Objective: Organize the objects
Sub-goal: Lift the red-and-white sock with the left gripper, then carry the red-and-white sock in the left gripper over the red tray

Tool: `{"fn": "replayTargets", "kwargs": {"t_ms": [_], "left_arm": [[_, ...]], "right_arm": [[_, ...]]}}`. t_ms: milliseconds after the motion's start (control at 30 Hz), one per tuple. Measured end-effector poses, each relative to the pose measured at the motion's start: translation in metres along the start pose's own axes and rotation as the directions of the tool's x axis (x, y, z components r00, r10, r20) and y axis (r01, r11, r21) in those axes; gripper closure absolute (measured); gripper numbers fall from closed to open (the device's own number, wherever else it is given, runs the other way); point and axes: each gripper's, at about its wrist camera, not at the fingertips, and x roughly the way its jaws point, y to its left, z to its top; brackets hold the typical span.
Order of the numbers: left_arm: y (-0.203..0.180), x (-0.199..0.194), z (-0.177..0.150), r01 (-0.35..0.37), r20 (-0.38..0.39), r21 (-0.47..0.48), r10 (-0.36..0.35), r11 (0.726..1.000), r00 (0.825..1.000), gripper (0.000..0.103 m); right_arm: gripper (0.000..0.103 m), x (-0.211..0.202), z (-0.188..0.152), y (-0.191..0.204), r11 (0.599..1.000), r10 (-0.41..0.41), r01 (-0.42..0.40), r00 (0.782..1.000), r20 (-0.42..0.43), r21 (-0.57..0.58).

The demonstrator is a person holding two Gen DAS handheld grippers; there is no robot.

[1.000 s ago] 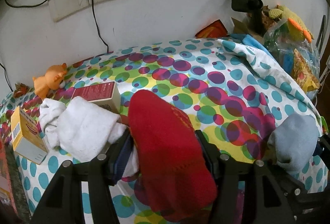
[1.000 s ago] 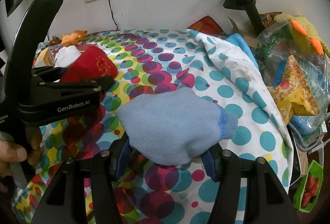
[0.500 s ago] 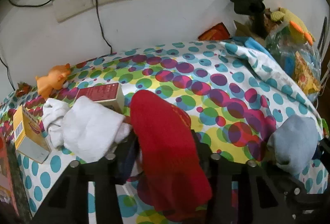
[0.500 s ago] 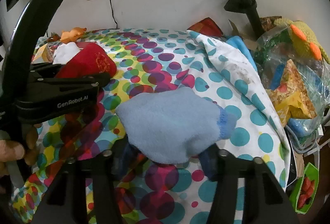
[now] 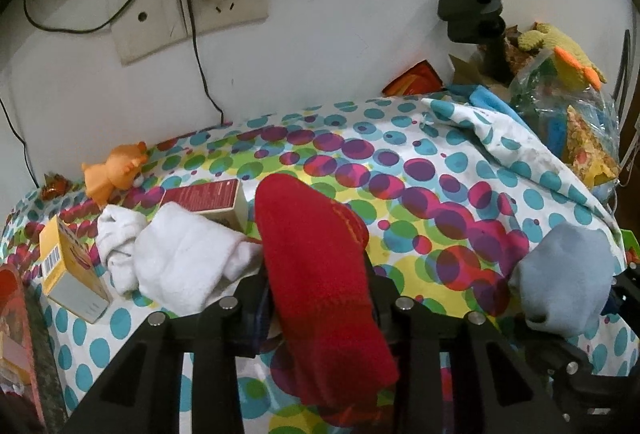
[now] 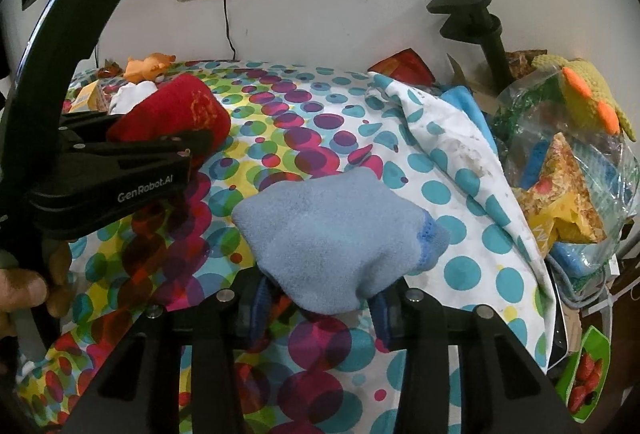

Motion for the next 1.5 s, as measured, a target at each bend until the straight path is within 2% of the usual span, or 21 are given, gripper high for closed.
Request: {"fn": "replayTargets", "kwargs": {"t_ms": [167,233,367,633,900,1033,1267,1400,1500], "left_arm": [[0.002,-0.011,-0.001,0.003,0.052,-0.006,-0.002,1.000,0.999,0.066],[-0.002,-0.010,-0.003,-0.022,0.037,0.039,0.020,0.999,0.999,0.066],[-0.005,-0.019,-0.012,-0.037,0.036,0.071,0.035,0.997,0.999,0.066],[-0.001,-0.051,-0.030,-0.010,0.032,0.098,0.007,0.995,0.999,0.066],[0.011,-0.090,-0.049,0.083,0.017,0.071,-0.084,0.994,0.996,0.066],[0.027,-0.112,-0.056,0.161,0.027,0.043,-0.163,0.986,0.986,0.066],[0.052,-0.139,-0.065,0.213,0.036,0.041,-0.215,0.976,0.976,0.066],[0.064,-0.151,-0.073,0.183,0.045,0.052,-0.186,0.982,0.982,0.066],[0.076,-0.159,-0.079,0.242,0.046,0.035,-0.243,0.970,0.969,0.066]], "right_arm": [[0.064,0.002,0.000,-0.002,1.000,0.005,-0.005,1.000,-0.012,0.016],[0.064,0.003,0.000,-0.001,1.000,0.004,-0.004,1.000,-0.013,0.012],[0.064,0.004,0.000,0.000,1.000,0.005,-0.005,1.000,-0.018,0.015],[0.064,0.007,0.002,0.000,1.000,0.015,-0.014,0.999,-0.032,0.021],[0.064,0.007,0.001,0.003,1.000,-0.008,0.008,0.999,-0.035,0.003],[0.064,0.007,0.001,0.005,1.000,-0.013,0.013,0.999,-0.036,0.001],[0.064,0.007,0.001,0.006,1.000,-0.011,0.012,0.999,-0.036,0.003],[0.064,0.007,0.001,0.006,1.000,-0.016,0.016,0.999,-0.035,0.000],[0.064,0.007,0.001,0.008,1.000,-0.014,0.014,0.999,-0.036,0.003]]}}
